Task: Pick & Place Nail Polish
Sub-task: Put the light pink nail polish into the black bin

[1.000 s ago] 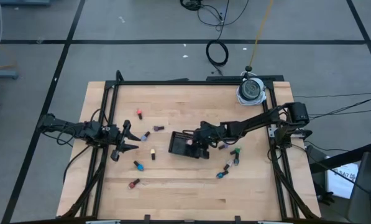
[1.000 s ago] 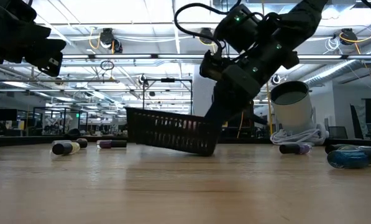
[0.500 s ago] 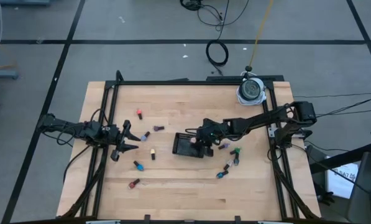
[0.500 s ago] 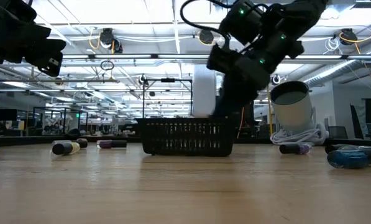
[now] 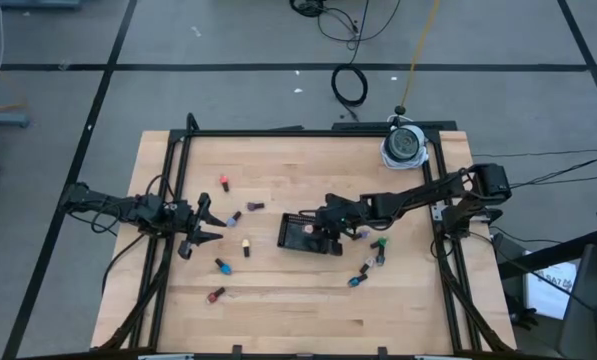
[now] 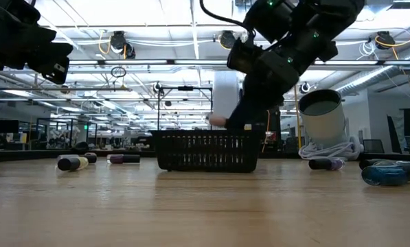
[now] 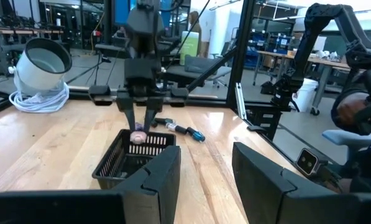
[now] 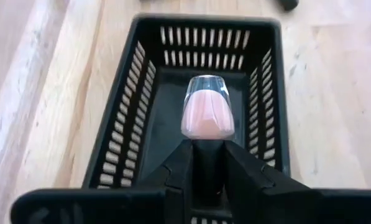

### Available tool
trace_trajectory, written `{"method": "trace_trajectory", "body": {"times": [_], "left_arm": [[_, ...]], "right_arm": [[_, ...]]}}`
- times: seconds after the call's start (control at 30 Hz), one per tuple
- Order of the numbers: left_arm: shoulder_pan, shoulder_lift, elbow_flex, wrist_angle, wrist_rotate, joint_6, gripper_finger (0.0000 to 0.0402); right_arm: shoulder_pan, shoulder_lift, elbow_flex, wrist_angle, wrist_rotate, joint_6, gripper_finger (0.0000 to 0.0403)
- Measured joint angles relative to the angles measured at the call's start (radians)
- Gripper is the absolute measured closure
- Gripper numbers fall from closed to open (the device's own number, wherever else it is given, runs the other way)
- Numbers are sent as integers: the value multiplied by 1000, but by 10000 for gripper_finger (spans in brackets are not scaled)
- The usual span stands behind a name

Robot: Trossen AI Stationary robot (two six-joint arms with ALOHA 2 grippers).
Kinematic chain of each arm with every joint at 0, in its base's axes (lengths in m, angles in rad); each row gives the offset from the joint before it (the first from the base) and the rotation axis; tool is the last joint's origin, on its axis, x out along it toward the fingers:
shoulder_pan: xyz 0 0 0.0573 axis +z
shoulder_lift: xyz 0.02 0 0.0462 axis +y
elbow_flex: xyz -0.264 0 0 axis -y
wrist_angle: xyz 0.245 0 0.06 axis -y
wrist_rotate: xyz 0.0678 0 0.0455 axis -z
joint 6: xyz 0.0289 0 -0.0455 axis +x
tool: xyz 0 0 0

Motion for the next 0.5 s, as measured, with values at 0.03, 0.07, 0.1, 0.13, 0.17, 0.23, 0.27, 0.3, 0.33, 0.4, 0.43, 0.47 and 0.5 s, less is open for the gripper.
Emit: {"method": "trace_trajectory", "body": {"times": [0.03,0.07,0.1,0.13,0.17,0.23,0.27,0.3,0.33,0.4,0.43,0.47,0.5], "left_arm": [[0,0,0,1,0,0,256],[0,0,0,1,0,0,256],[0,0,0,1,0,0,256],[0,0,0,1,0,0,256],[0,0,0,1,0,0,256],[0,0,0,1,0,0,256],[0,0,0,1,0,0,256],[0,0,0,1,0,0,256],[0,0,0,1,0,0,256],[0,0,0,1,0,0,256],[0,0,0,1,0,0,256],[0,0,0,1,0,0,256],[0,0,0,1,0,0,256]], "right_arm": [[1,0,-1,10,-1,8,347],[3,-1,0,23,-1,10,347],[4,-2,2,24,-1,11,347],[4,-3,2,21,-1,11,347],[4,-3,2,17,-1,15,347],[4,-2,2,17,0,31,347],[4,-2,2,22,1,39,347],[4,-2,2,28,1,43,347],[5,-2,2,30,1,44,347],[10,-2,1,28,3,44,347],[11,-2,1,32,3,43,347],[13,-2,1,39,3,42,347],[14,-2,1,44,4,42,347]]}}
